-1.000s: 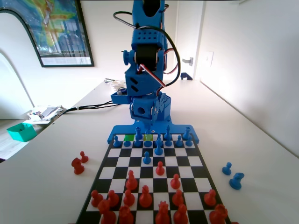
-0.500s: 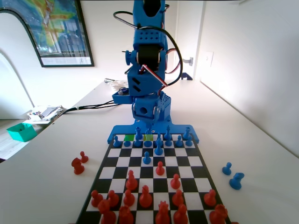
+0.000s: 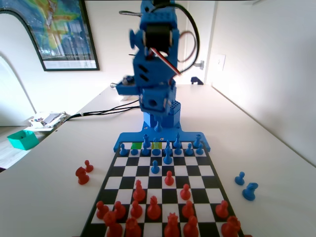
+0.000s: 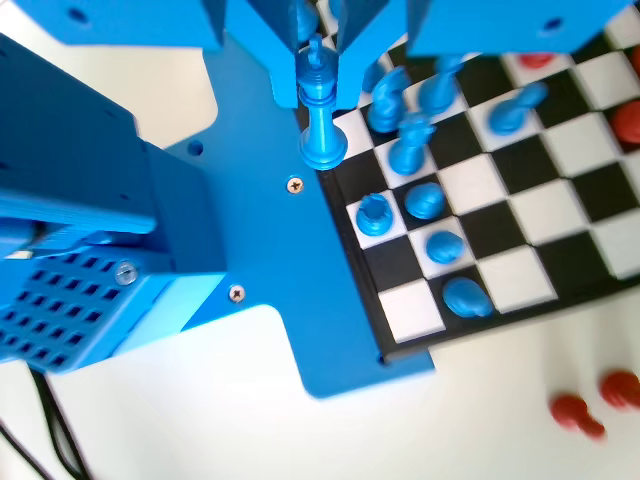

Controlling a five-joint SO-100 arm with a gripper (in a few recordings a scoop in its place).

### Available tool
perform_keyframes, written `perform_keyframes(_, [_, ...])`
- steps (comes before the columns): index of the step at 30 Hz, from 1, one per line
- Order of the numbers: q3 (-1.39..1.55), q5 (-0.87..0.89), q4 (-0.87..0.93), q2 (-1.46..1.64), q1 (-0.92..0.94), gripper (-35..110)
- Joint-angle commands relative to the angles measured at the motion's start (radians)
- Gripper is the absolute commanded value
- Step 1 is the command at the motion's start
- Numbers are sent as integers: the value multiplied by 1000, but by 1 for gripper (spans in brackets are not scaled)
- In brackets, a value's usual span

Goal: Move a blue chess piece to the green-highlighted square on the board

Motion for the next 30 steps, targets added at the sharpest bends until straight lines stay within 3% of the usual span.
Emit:
perform_keyframes(1, [-91,-58,107,66,77,1])
perform_keyframes(15, [-144,-181,74,11,440,1])
perform_keyframes(30, [115,-25,-408,-92,463,1])
